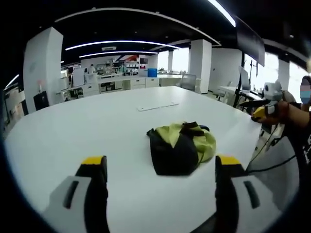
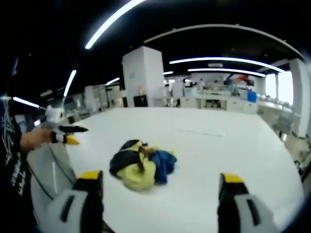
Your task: Fold the garment on the visible template until the final outline fits inside the template.
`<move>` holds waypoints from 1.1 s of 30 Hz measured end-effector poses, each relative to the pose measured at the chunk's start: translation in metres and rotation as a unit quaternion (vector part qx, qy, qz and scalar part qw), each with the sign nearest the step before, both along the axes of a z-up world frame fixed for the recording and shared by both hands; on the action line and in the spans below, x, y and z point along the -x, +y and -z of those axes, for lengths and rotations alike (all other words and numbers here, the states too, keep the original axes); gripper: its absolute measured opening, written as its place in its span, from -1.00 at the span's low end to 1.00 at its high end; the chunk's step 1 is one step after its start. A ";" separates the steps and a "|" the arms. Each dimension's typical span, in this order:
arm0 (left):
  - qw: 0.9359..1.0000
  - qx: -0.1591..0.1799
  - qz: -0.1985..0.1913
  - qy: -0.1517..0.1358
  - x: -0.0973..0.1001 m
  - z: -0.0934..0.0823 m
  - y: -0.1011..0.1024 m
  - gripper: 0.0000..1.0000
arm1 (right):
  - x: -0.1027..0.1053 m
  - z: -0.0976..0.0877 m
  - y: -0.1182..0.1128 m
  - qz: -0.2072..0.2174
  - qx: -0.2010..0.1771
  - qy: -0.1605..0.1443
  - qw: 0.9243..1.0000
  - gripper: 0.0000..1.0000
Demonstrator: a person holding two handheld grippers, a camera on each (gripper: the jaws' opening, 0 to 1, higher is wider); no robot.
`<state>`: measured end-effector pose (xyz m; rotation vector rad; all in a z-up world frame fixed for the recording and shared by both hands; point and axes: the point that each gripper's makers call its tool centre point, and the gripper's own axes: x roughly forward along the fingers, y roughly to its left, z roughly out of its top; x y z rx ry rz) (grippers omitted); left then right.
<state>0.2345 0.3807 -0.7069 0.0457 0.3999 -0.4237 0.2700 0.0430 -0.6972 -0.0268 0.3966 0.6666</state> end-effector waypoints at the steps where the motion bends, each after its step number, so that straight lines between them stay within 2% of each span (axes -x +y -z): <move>1: 1.000 0.000 0.001 0.000 -0.001 0.001 0.000 0.76 | -0.001 0.000 0.000 -0.001 0.000 0.000 1.000 0.98; 6: 1.000 -0.002 0.024 -0.003 -0.006 0.003 -0.010 0.64 | -0.012 0.002 -0.003 0.002 0.002 -0.011 1.000 0.78; 12: 0.999 0.017 0.048 0.001 -0.022 0.015 -0.025 0.46 | -0.030 0.007 0.006 -0.004 -0.011 -0.017 1.000 0.42; 14: 0.998 0.021 0.054 0.004 -0.029 0.022 -0.025 0.41 | -0.034 0.009 0.013 -0.017 -0.013 -0.018 1.000 0.25; 16: 0.998 0.020 0.062 0.008 -0.026 0.020 -0.034 0.33 | -0.038 0.011 0.020 -0.030 -0.018 -0.012 0.999 0.03; 19: 0.997 0.013 0.079 0.013 -0.033 0.025 -0.043 0.20 | -0.044 0.016 0.035 -0.057 -0.013 -0.006 0.998 -0.26; 24: 0.995 0.012 0.097 0.022 -0.045 0.036 -0.053 0.06 | -0.054 0.028 0.054 -0.079 -0.009 0.005 0.997 -0.28; 33: 0.989 -0.018 0.137 0.046 -0.057 0.066 -0.071 -0.18 | -0.072 0.057 0.080 -0.117 0.008 0.037 0.992 -0.38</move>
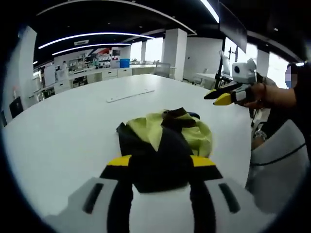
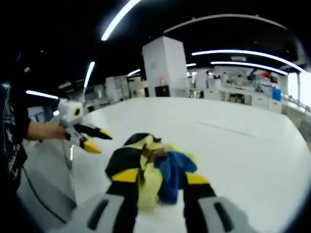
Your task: Fold the garment on the visible template until the final outline fits inside the template.
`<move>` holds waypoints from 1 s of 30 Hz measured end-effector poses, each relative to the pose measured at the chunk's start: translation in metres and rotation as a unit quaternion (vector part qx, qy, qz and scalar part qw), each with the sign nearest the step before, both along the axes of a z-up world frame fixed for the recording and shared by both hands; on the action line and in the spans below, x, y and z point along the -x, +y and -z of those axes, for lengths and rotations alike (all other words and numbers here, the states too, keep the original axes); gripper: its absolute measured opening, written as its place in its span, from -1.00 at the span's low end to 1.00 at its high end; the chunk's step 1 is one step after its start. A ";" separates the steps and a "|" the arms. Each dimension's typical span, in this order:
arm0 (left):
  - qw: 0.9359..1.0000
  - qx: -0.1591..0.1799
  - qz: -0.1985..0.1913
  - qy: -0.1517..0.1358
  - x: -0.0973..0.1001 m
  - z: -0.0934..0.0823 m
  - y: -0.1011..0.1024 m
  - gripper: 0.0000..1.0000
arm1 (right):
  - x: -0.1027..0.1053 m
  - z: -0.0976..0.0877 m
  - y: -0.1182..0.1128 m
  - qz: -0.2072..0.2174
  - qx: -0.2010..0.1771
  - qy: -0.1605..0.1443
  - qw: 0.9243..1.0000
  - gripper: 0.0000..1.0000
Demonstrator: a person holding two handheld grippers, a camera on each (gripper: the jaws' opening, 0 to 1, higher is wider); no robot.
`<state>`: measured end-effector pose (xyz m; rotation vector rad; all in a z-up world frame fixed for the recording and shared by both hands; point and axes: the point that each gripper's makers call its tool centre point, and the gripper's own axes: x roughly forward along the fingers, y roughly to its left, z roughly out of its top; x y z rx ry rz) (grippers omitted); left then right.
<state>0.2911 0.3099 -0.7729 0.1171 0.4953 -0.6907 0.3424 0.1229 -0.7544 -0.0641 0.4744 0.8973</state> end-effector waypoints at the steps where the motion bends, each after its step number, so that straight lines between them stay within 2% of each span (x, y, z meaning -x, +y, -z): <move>1: 1.000 -0.001 0.002 0.003 -0.001 0.002 -0.002 -0.19 | -0.002 0.003 0.001 -0.001 0.002 0.002 1.000 -0.39; 3: 1.000 0.000 0.008 0.009 -0.005 0.010 0.001 -0.22 | -0.008 0.008 0.004 -0.002 0.004 0.006 1.000 -0.43; 7: 1.000 0.003 0.017 0.017 -0.006 0.013 -0.010 -0.32 | -0.016 0.018 0.010 -0.005 0.007 0.016 1.000 -0.55; 11: 0.999 -0.012 0.034 0.027 -0.014 0.025 -0.008 -0.41 | -0.018 0.029 0.014 -0.011 0.017 0.025 0.999 -0.57; 18: 0.999 -0.007 0.038 0.037 -0.017 0.031 -0.008 -0.61 | -0.017 0.046 0.017 -0.022 0.032 0.045 0.998 -0.90; 21: 0.998 -0.009 0.040 0.039 -0.019 0.034 -0.007 -0.70 | -0.015 0.046 0.018 -0.020 0.033 0.048 0.998 -1.00; 24: 0.998 -0.034 0.048 0.028 -0.020 0.035 -0.005 -0.94 | -0.015 0.046 0.017 -0.015 0.035 0.048 0.998 -1.00; 27: 0.998 -0.049 0.044 0.020 -0.020 0.036 -0.004 -0.95 | -0.014 0.047 0.018 -0.019 0.041 0.045 0.998 -1.00; 28: 0.998 -0.049 0.038 0.022 -0.020 0.036 -0.003 -0.97 | -0.013 0.046 0.018 -0.021 0.040 0.044 0.998 -1.00; 30: 0.998 -0.037 0.023 0.048 -0.017 0.040 -0.003 -0.99 | -0.013 0.044 0.018 -0.022 0.042 0.036 0.998 -1.00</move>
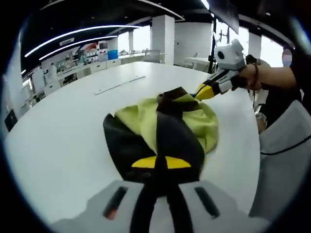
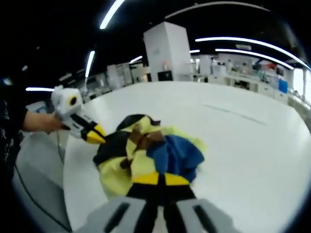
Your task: Fold the garment on the visible template until the final outline fits inside the template.
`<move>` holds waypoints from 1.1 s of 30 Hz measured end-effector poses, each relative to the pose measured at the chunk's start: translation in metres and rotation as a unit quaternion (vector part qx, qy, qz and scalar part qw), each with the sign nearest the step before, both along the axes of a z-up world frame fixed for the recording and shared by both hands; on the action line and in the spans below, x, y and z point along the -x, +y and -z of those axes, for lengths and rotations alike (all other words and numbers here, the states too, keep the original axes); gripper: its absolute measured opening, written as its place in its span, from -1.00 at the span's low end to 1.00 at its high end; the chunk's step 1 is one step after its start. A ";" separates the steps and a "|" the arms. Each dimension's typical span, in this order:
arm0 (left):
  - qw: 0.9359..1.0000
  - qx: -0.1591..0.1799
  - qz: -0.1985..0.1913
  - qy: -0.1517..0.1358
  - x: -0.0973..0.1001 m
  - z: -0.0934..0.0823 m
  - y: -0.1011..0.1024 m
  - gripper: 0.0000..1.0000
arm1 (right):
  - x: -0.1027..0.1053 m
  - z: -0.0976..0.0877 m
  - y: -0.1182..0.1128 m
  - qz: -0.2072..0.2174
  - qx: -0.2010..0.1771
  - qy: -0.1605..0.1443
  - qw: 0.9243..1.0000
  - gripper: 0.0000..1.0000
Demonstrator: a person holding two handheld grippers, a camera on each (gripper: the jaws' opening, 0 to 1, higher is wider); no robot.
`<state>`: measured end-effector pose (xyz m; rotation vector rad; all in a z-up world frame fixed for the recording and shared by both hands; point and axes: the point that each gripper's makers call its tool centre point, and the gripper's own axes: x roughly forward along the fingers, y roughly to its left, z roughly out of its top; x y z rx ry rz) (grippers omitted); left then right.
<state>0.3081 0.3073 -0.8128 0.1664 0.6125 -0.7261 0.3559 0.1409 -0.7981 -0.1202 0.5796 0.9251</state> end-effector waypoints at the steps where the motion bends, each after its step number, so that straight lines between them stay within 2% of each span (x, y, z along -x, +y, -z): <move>1: 1.000 0.005 -0.001 0.000 -0.001 -0.001 0.000 -1.00 | 0.000 -0.002 -0.001 0.000 0.000 -0.002 1.000 -1.00; 8: 0.999 0.024 -0.026 -0.017 0.004 -0.020 0.003 -1.00 | -0.001 -0.007 -0.011 0.014 0.005 -0.013 1.000 -1.00; 13: 0.999 0.033 -0.027 -0.031 0.013 -0.043 -0.005 -1.00 | 0.000 -0.019 -0.018 0.025 0.002 -0.024 0.999 -1.00; 17: 0.997 0.055 -0.034 -0.037 0.013 -0.056 -0.009 -1.00 | -0.003 -0.033 -0.026 0.036 -0.003 -0.039 0.999 -1.00; 21: 0.996 0.060 -0.038 -0.053 0.011 -0.070 -0.008 -1.00 | -0.008 -0.041 -0.036 0.055 0.002 -0.046 0.997 -1.00; 25: 0.995 0.051 -0.048 -0.067 0.009 -0.079 -0.005 -1.00 | -0.011 -0.048 -0.043 0.069 -0.002 -0.049 0.996 -1.00; 27: 0.995 0.049 -0.049 -0.072 0.007 -0.079 -0.004 -1.00 | -0.011 -0.051 -0.046 0.074 -0.004 -0.052 0.996 -1.00; 30: 0.995 0.024 -0.053 -0.078 0.007 -0.077 0.002 -1.00 | -0.011 -0.056 -0.048 0.080 -0.003 -0.059 0.995 -1.00; 33: 0.996 0.018 -0.055 -0.074 0.010 -0.074 0.003 -1.00 | -0.012 -0.059 -0.049 0.083 -0.004 -0.063 0.995 -1.00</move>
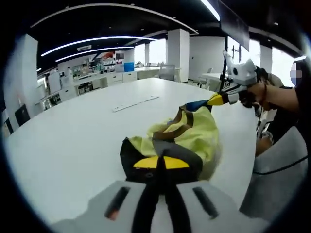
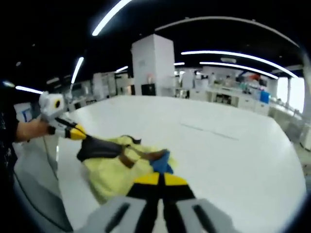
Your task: Fold the garment on the visible template until the final outline fits inside the template.
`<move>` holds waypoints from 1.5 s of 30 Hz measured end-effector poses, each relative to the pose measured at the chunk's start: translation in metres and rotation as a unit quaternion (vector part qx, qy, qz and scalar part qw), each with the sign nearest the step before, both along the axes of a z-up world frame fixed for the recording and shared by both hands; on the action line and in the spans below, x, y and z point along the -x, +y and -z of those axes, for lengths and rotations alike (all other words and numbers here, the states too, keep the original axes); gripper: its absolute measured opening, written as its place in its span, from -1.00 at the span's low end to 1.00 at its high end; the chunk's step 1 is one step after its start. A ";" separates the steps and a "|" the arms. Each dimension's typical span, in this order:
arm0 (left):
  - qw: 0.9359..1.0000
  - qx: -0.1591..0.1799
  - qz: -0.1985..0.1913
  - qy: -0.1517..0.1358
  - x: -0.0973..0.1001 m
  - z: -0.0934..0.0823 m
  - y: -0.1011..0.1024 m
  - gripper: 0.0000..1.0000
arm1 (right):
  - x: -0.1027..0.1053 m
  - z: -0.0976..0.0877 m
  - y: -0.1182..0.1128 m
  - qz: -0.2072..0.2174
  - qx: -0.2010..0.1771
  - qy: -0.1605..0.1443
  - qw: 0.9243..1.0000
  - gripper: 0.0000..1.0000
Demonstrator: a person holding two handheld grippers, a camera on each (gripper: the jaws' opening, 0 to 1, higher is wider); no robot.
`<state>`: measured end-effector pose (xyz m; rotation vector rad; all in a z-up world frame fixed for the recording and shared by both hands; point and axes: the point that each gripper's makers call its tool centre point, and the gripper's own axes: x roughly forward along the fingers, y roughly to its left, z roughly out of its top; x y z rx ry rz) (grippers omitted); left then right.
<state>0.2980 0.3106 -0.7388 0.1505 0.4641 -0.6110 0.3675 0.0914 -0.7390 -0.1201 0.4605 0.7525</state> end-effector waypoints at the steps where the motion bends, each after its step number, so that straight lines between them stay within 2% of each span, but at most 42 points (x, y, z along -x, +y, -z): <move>1: 1.000 -0.006 -0.004 0.004 0.000 0.005 0.003 -1.00 | 0.000 0.000 0.000 0.000 0.001 -0.001 1.000 -1.00; 5: 1.000 -0.017 -0.014 0.015 0.003 0.014 0.009 -1.00 | 0.002 0.000 0.001 -0.002 0.004 0.001 1.000 -1.00; 10: 0.999 -0.025 -0.017 0.030 0.007 0.033 0.015 -1.00 | 0.007 0.000 0.003 -0.007 0.008 0.003 1.000 -1.00; 14: 0.997 -0.047 -0.026 0.053 0.011 0.053 0.025 -1.00 | 0.009 0.003 0.002 -0.006 0.013 0.008 1.000 -1.00; 19: 0.997 -0.037 -0.032 0.063 0.015 0.059 0.028 -1.00 | 0.012 0.004 0.002 -0.007 0.015 0.011 1.000 -1.00; 24: 0.996 -0.044 -0.036 0.067 0.016 0.065 0.031 -1.00 | 0.013 0.005 0.002 -0.006 0.016 0.015 1.000 -1.00; 30: 0.997 -0.026 -0.041 0.059 0.016 0.054 0.033 -1.00 | 0.014 0.003 0.002 -0.005 0.015 0.014 1.000 -1.00; 32: 0.998 -0.009 -0.044 0.042 0.014 0.042 0.031 -1.00 | 0.014 0.002 0.002 -0.004 0.015 0.011 1.000 -1.00; 38: 0.998 -0.002 -0.058 -0.014 0.003 0.002 0.033 -1.00 | 0.012 -0.004 0.001 -0.003 0.014 0.002 1.000 -1.00; 45: 0.997 0.014 -0.072 -0.035 -0.008 -0.025 0.036 -1.00 | -0.002 -0.020 -0.006 0.004 0.013 -0.021 1.000 -1.00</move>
